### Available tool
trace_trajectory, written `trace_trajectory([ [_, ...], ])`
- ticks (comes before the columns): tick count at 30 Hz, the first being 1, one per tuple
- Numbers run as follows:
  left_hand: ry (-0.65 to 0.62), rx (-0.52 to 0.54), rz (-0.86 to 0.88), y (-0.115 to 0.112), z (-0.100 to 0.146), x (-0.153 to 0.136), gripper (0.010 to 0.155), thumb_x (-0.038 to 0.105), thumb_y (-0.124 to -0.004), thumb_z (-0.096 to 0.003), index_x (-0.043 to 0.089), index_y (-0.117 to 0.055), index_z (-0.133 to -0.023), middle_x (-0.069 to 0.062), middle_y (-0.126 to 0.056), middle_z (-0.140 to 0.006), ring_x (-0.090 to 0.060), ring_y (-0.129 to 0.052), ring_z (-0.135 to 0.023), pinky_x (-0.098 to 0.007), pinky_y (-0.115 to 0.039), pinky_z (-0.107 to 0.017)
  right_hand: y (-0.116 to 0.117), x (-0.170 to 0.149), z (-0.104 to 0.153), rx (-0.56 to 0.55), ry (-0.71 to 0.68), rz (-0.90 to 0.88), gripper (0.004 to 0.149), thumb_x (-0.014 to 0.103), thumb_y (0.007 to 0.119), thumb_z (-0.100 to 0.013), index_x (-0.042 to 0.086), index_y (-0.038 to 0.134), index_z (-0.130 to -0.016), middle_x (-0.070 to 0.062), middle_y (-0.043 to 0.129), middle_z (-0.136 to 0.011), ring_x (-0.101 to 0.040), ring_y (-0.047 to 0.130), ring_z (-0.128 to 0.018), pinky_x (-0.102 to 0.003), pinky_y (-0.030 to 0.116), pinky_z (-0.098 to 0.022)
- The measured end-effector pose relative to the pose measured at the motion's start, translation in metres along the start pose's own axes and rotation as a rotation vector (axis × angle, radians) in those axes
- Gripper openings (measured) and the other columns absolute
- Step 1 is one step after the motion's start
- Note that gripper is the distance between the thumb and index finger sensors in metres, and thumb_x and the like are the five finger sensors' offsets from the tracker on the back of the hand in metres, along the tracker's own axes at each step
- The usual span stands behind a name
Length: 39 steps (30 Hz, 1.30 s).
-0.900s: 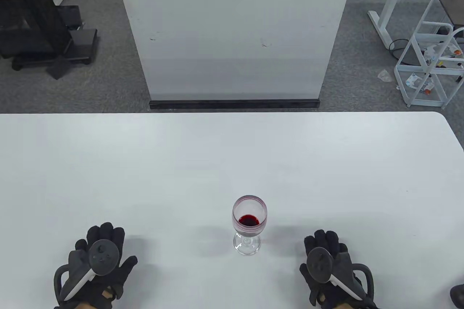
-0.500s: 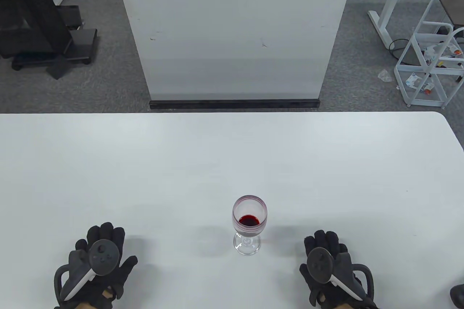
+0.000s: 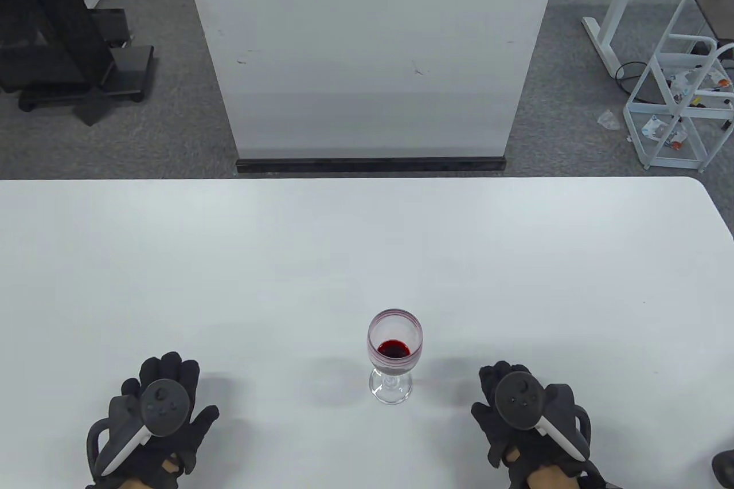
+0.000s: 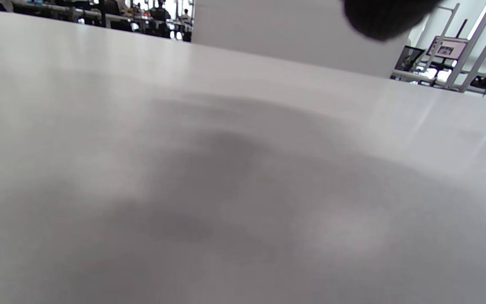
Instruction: Shake wine glass on table
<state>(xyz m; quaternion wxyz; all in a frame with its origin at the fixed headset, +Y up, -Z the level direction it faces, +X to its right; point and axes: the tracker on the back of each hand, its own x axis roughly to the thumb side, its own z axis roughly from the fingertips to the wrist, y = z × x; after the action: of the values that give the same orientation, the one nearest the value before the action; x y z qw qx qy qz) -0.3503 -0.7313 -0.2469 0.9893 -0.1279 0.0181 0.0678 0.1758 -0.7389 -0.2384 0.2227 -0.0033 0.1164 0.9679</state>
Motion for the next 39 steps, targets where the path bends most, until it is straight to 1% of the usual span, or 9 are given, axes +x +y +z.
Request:
trace_trajectory([
  [3,-0.002,0.001,0.004,0.0,0.0,0.0,0.078,0.061,-0.06,-0.047,0.034,-0.016,-0.105,0.005,-0.001,-0.114,-0.027,0.005,-0.105,-0.052,-0.002,-0.075,-0.011,0.013,-0.007,-0.006,-0.024,-0.102,0.063,0.044,0.075,-0.049,0.02,0.052,-0.103,-0.01,0.052,-0.11,-0.039,0.047,-0.1,-0.052,0.057,-0.07],
  [7,-0.003,0.0,0.006,0.0,0.0,-0.001,0.078,0.061,-0.06,-0.047,0.034,-0.016,-0.105,0.005,-0.001,-0.114,-0.027,0.005,-0.105,-0.052,-0.002,-0.075,-0.009,0.027,-0.02,0.046,-0.044,-0.249,0.064,0.043,0.077,-0.049,0.02,0.052,-0.103,-0.009,0.052,-0.11,-0.039,0.049,-0.1,-0.051,0.059,-0.069],
  [12,-0.006,-0.002,0.001,-0.001,0.0,0.0,0.078,0.061,-0.06,-0.047,0.034,-0.016,-0.105,0.005,-0.001,-0.114,-0.027,0.005,-0.105,-0.052,-0.002,-0.075,0.009,0.043,-0.038,0.116,-0.042,-0.448,0.065,0.04,0.08,-0.048,0.02,0.052,-0.103,-0.01,0.053,-0.109,-0.04,0.054,-0.096,-0.049,0.063,-0.066],
  [17,-0.015,0.001,0.007,-0.001,0.0,0.0,0.078,0.061,-0.06,-0.047,0.034,-0.016,-0.105,0.005,-0.001,-0.114,-0.027,0.004,-0.105,-0.052,-0.002,-0.075,0.028,0.054,-0.053,0.168,-0.027,-0.536,0.066,0.039,0.082,-0.048,0.02,0.051,-0.103,-0.01,0.052,-0.108,-0.034,0.073,-0.085,-0.044,0.074,-0.055],
  [20,-0.018,0.0,0.008,-0.001,0.0,0.0,0.078,0.061,-0.06,-0.047,0.034,-0.016,-0.105,0.005,-0.001,-0.114,-0.027,0.004,-0.105,-0.052,-0.002,-0.075,0.04,0.059,-0.06,0.215,-0.031,-0.617,0.066,0.038,0.082,-0.048,0.019,0.05,-0.103,-0.011,0.052,-0.108,-0.032,0.079,-0.079,-0.041,0.077,-0.05],
  [28,-0.025,-0.006,0.016,-0.001,0.0,0.001,0.077,0.061,-0.06,-0.0471,0.034,-0.016,-0.105,0.005,-0.001,-0.114,-0.027,0.004,-0.105,-0.052,-0.003,-0.075,0.069,0.063,-0.072,0.293,-0.009,-0.826,0.062,0.036,0.08,-0.05,0.019,0.052,-0.102,-0.012,0.053,-0.107,-0.03,0.082,-0.075,-0.04,0.077,-0.048],
  [31,-0.026,-0.007,0.017,-0.001,-0.001,0.001,0.077,0.061,-0.06,-0.0471,0.034,-0.016,-0.105,0.005,-0.002,-0.114,-0.027,0.004,-0.105,-0.052,-0.003,-0.075,0.073,0.063,-0.074,0.31,-0.015,-0.872,0.059,0.035,0.08,-0.05,0.02,0.054,-0.101,-0.01,0.053,-0.107,-0.03,0.081,-0.074,-0.041,0.076,-0.049],
  [37,-0.025,-0.007,0.017,-0.001,-0.001,0.001,0.077,0.061,-0.06,-0.0472,0.034,-0.016,-0.105,0.005,-0.002,-0.114,-0.027,0.004,-0.105,-0.052,-0.003,-0.075,0.074,0.064,-0.074,0.314,-0.022,-0.86,0.055,0.035,0.079,-0.051,0.021,0.057,-0.1,-0.009,0.053,-0.108,-0.029,0.08,-0.075,-0.042,0.075,-0.051],
  [39,-0.025,-0.008,0.016,-0.002,-0.001,0.001,0.077,0.061,-0.06,-0.0471,0.034,-0.016,-0.105,0.005,-0.002,-0.114,-0.027,0.004,-0.105,-0.052,-0.003,-0.075,0.074,0.065,-0.073,0.298,-0.017,-0.85,0.054,0.034,0.081,-0.05,0.021,0.06,-0.098,-0.009,0.056,-0.107,-0.029,0.081,-0.073,-0.043,0.075,-0.049],
])
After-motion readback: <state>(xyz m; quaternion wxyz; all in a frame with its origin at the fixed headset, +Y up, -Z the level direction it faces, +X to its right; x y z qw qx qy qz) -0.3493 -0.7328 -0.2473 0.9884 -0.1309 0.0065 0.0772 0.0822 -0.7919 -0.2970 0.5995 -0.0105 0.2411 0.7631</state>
